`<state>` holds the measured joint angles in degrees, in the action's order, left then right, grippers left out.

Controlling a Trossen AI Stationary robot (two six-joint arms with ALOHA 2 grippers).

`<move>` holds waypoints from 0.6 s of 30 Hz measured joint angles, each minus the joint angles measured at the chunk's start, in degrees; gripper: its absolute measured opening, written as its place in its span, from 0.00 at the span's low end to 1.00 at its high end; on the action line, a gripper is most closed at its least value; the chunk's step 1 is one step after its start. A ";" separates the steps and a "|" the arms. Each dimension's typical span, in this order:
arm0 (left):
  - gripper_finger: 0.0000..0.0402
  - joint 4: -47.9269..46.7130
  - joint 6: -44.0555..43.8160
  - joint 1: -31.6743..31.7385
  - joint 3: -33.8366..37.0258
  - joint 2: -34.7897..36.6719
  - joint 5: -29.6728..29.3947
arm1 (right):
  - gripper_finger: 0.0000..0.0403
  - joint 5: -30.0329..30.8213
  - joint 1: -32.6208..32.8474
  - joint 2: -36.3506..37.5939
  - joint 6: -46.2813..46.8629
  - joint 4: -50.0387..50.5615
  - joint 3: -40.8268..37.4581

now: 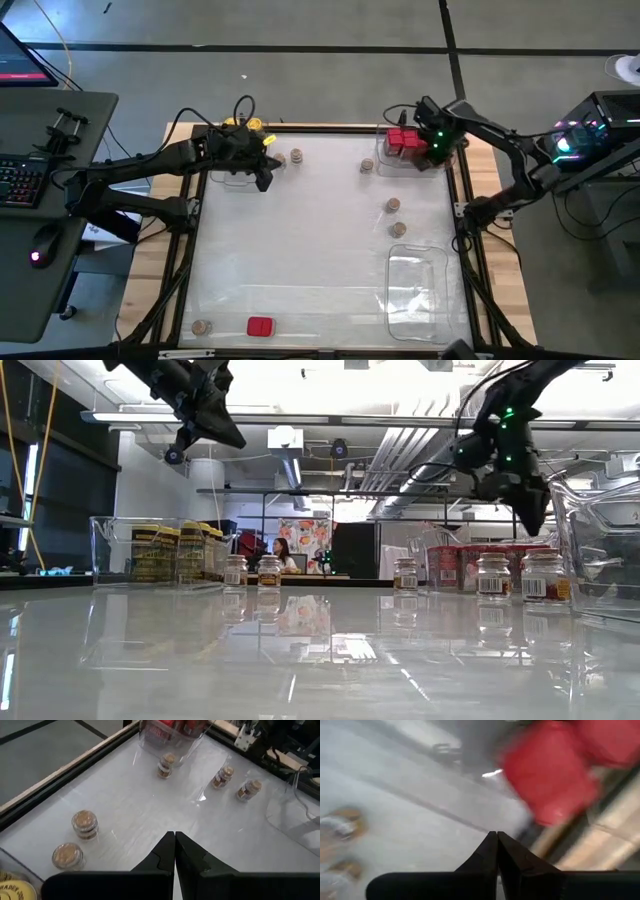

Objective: Sort spices by type
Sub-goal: Put the red seasoning can into the top right transparent bin

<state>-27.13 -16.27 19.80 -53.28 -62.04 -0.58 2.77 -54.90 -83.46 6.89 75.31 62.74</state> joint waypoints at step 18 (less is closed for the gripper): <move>0.00 0.04 -1.19 -0.05 0.00 0.00 1.97 | 0.00 4.11 -0.96 0.50 21.33 -8.58 -1.74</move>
<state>-27.09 -17.46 19.75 -53.28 -62.04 1.39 6.87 -55.87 -82.96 28.21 66.73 60.99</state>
